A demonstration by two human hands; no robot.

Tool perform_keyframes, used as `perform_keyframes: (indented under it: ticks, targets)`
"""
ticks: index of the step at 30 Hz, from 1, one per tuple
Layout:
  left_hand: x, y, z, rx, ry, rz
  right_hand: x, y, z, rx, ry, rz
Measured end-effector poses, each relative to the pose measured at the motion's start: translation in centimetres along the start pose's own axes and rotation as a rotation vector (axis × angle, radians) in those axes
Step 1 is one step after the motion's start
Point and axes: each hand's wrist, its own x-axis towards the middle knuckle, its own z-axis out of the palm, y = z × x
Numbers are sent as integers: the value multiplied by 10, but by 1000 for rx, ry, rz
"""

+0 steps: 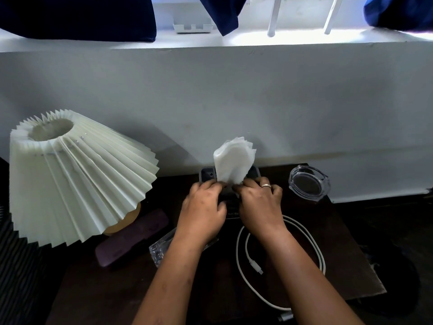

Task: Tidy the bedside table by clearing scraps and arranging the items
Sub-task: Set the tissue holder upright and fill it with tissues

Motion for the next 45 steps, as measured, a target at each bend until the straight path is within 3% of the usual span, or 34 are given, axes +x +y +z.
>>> perform_keyframes:
  ticks: [11,19,29,35,45]
  targets:
    - [0,-1,3,-33,22,7,-1,-1,4,-19,-95,5]
    - [0,-2,3,-50,26,10,0,3,-4,-36,72,12]
    - [0,1,7,-48,3,1,-1,4,5,0,-114,31]
    - [0,1,6,-63,52,-8,-1,5,-4,-5,3,71]
    - [-1,0,15,196,-72,-7,-3,-2,5,-99,-64,113]
